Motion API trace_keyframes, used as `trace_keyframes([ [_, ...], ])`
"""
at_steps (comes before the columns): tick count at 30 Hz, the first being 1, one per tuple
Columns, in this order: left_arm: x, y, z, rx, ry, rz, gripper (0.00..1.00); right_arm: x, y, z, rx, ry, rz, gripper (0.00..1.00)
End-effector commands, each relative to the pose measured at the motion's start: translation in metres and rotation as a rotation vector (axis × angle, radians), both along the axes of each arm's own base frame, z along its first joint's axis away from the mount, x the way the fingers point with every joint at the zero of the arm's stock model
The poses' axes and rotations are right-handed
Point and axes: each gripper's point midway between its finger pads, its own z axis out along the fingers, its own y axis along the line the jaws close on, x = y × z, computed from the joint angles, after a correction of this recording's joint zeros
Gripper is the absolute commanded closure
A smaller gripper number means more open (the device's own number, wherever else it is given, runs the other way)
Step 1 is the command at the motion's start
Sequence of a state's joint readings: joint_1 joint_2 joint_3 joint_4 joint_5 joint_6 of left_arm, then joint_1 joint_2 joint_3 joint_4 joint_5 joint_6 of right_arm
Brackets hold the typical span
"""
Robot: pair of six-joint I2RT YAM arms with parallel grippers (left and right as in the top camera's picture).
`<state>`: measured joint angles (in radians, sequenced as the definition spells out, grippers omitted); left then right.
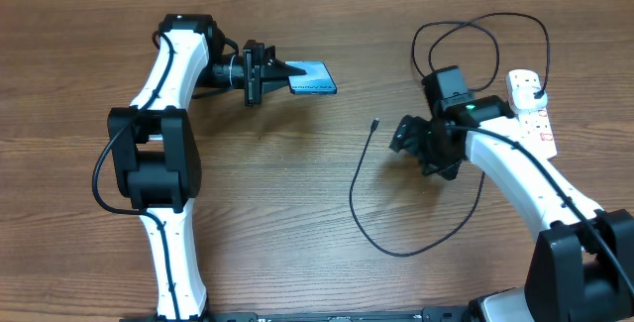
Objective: Plug charger to phone and switch on socket
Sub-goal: 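Move the right gripper to the black cable's USB-C end and grasp it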
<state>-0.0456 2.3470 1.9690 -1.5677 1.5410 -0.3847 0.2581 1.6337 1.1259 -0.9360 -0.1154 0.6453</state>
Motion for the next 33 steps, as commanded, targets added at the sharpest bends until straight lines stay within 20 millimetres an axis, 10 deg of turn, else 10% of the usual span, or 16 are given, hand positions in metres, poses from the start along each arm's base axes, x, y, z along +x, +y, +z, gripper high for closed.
trace_keyframes([
  [1, 0.005, 0.012, 0.027, -0.042, -0.067, 0.044, 0.96, 0.013, 0.012, 0.021, 0.027, -0.04, 0.043, 0.14],
  [16, 0.014, 0.044, 0.028, -0.039, -0.043, 0.119, 0.96, 0.069, 0.05, -0.005, -0.065, -0.121, 0.062, 0.38],
  [26, 0.014, 0.044, 0.028, -0.038, -0.05, 0.118, 0.96, 0.066, 0.048, -0.065, -0.199, -0.041, 0.049, 0.52],
  [33, 0.014, 0.044, 0.028, -0.038, -0.05, 0.118, 0.96, 0.071, 0.049, -0.07, -0.2, -0.054, 0.049, 0.58],
])
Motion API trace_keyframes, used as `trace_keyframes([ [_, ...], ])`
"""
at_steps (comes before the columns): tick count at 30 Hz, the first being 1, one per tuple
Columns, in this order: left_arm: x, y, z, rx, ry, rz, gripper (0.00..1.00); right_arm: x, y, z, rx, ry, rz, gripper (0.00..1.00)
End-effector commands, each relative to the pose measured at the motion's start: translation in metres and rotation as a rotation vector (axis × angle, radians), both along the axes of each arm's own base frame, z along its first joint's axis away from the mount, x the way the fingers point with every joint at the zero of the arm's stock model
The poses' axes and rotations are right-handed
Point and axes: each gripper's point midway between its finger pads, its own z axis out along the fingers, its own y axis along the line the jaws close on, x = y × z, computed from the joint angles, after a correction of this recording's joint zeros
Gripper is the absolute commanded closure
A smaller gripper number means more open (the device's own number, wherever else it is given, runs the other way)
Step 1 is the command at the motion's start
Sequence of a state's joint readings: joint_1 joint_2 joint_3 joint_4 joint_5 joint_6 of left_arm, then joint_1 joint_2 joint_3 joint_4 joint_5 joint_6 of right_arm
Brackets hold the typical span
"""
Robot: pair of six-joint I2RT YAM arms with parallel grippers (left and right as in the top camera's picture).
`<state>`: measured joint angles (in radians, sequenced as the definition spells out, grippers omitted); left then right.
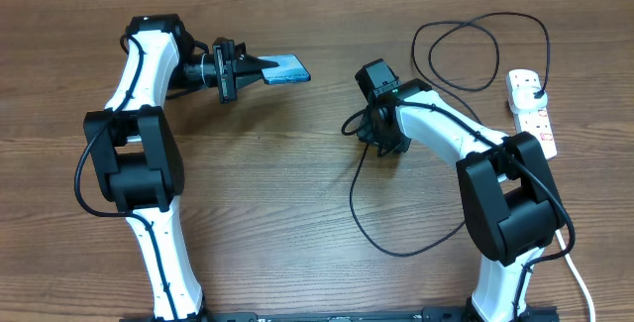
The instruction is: Plug charger to phone and switch on socket
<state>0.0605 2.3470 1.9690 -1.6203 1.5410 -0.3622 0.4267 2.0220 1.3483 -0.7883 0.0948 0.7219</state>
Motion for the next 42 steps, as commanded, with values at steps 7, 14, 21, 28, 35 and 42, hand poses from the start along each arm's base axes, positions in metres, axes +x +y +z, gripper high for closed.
trace_keyframes([
  [7, 0.0, -0.001, 0.026, -0.033, -0.083, 0.013, 0.96, -0.001, 0.0, -0.025, -0.019, 0.043, 0.015, 0.71],
  [14, 0.0, -0.001, 0.026, -0.033, -0.083, 0.013, 0.96, 0.002, 0.002, -0.029, -0.012, 0.039, 0.015, 0.82],
  [21, 0.0, -0.001, 0.026, -0.033, -0.083, 0.013, 0.96, 0.001, 0.003, -0.03, -0.003, 0.045, 0.016, 0.87],
  [28, 0.0, -0.001, 0.026, -0.032, -0.099, 0.013, 0.96, 0.005, 0.008, -0.029, 0.02, 0.03, 0.046, 0.96],
  [35, 0.0, -0.001, 0.027, -0.017, -0.367, 0.01, 0.96, 0.031, 0.012, 0.019, 0.221, -0.021, 0.055, 0.96],
  [42, -0.004, -0.001, 0.086, 0.02, -0.942, 0.0, 0.96, 0.03, 0.014, 0.152, 0.613, -0.244, 0.342, 0.96],
])
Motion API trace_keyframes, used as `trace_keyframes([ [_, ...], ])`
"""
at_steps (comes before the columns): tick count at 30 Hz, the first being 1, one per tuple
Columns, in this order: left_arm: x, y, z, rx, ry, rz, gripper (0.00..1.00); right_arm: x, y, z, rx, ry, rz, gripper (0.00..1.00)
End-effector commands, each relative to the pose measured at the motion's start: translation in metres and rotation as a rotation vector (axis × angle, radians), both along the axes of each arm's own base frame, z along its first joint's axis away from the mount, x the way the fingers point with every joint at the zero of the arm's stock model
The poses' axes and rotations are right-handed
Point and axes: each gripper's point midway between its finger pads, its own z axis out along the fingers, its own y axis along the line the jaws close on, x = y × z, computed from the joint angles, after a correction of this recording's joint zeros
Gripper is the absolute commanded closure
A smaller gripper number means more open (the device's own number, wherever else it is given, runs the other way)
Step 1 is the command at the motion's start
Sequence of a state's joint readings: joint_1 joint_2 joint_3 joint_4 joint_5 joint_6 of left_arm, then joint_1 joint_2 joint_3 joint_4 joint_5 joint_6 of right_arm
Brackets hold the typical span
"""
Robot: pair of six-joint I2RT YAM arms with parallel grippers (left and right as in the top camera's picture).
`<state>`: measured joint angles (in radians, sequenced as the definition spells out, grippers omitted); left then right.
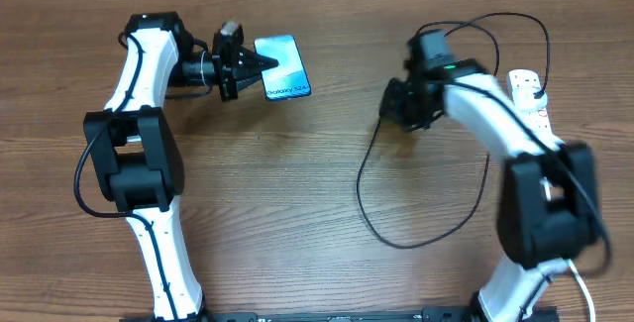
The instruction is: Plug charger to phone and switch on socket
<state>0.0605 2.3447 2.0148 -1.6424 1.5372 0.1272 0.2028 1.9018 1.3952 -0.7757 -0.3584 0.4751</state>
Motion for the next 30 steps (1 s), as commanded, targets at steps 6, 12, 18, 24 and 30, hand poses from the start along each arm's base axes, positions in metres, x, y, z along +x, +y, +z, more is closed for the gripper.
trace_keyframes([
  [6, -0.009, 0.001, 0.151, 0.201, -0.762, -0.015, 0.96, -0.05, 0.042, 0.129, 0.278, -0.271, 0.4, 0.96],
  [12, 0.004, 0.006, 0.192, 0.451, -0.914, 0.075, 0.96, -0.088, 0.085, 0.161, 0.318, -0.357, 0.576, 0.96],
  [18, 0.017, 0.026, 0.162, 0.658, -0.798, 0.125, 0.96, -0.049, 0.012, 0.116, -0.144, -0.233, 0.069, 0.82],
  [24, 0.021, 0.037, 0.142, 0.812, -0.812, 0.101, 0.96, -0.041, 0.012, 0.113, -0.197, -0.117, 0.072, 0.35],
  [30, 0.023, 0.047, 0.124, 0.967, -0.763, 0.096, 0.96, 0.01, 0.001, 0.057, -0.37, 0.031, -0.066, 0.37],
])
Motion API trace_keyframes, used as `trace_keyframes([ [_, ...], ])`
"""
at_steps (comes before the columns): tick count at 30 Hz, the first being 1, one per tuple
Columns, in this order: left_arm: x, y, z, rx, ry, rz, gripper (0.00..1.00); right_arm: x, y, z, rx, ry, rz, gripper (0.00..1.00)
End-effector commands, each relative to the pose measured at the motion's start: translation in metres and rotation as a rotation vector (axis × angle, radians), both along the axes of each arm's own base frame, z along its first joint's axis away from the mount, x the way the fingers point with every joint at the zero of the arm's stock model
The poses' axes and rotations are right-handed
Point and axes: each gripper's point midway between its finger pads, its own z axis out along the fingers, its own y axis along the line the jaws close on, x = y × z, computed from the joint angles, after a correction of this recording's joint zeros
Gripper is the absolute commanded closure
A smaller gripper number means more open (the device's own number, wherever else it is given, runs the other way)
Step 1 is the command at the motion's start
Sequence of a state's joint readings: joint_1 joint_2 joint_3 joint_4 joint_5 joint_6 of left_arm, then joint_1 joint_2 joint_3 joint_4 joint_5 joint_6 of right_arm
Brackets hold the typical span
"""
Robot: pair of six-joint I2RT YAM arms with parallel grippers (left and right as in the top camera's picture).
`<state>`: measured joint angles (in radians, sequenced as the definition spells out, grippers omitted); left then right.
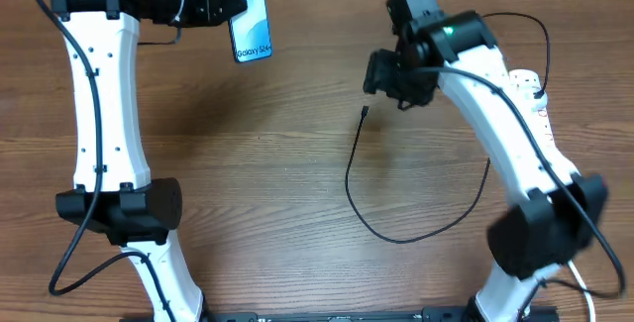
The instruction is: Plug charger to phone and switch on socket
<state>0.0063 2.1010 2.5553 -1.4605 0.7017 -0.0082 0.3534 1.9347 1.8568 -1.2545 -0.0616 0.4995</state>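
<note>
My left gripper (230,3) is raised high at the top left and shut on the top end of the blue phone (250,15). The phone is upright in the view with its lettering facing the camera. The black charger cable (349,188) loops across the table. Its small plug tip (365,112) shows free, just below and left of my right gripper (384,76). That gripper is lifted above the table, and its jaws are too dark to read. The white power strip (536,114) lies at the right edge, partly behind the right arm.
A black loop of cable (515,25) curls at the back right near the power strip. The charger's adapter (533,84) sits in the strip's far socket. Both arm bases stand at the front edge of the wooden table (248,183).
The left arm has risen and the phone now sits at the top edge, turned lengthwise. My right gripper has shifted slightly left and up, and the cable's plug tip shows below it.
At first the left gripper held the phone low at the back left, and the right gripper stood right of the plug tip. Then the right gripper covered the tip. Later the phone faced the camera and the right gripper sat farther right. Now both arms are higher.
</note>
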Motion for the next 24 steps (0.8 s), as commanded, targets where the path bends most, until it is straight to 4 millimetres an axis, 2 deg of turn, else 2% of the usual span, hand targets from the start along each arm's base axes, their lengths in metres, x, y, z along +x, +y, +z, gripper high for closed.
trace_keyframes([
  [1, -0.002, 0.012, -0.002, 0.094, -0.004, 0.048, 0.96, 0.022, -0.015, -0.05, -0.114, 0.049, -0.139, 0.4],
  [2, -0.003, 0.012, -0.003, 0.094, 0.0, 0.048, 0.96, 0.028, -0.013, -0.064, -0.12, 0.057, -0.14, 0.45],
  [3, -0.003, 0.012, -0.003, 0.094, 0.002, 0.048, 0.96, 0.036, -0.011, -0.088, -0.127, 0.072, -0.139, 0.47],
  [5, -0.003, 0.012, -0.003, 0.092, 0.002, 0.047, 0.96, 0.036, -0.01, -0.12, -0.147, 0.125, -0.135, 0.54],
  [9, -0.002, 0.011, -0.002, 0.092, -0.002, 0.047, 0.96, 0.025, 0.002, -0.156, -0.158, 0.205, -0.089, 0.55],
  [19, -0.002, 0.011, -0.002, 0.092, -0.001, 0.047, 0.96, 0.021, 0.029, -0.158, -0.089, 0.208, 0.002, 0.55],
  [24, -0.003, 0.011, -0.003, 0.09, 0.003, 0.05, 0.96, 0.018, 0.017, -0.164, -0.149, 0.206, -0.01, 0.63],
])
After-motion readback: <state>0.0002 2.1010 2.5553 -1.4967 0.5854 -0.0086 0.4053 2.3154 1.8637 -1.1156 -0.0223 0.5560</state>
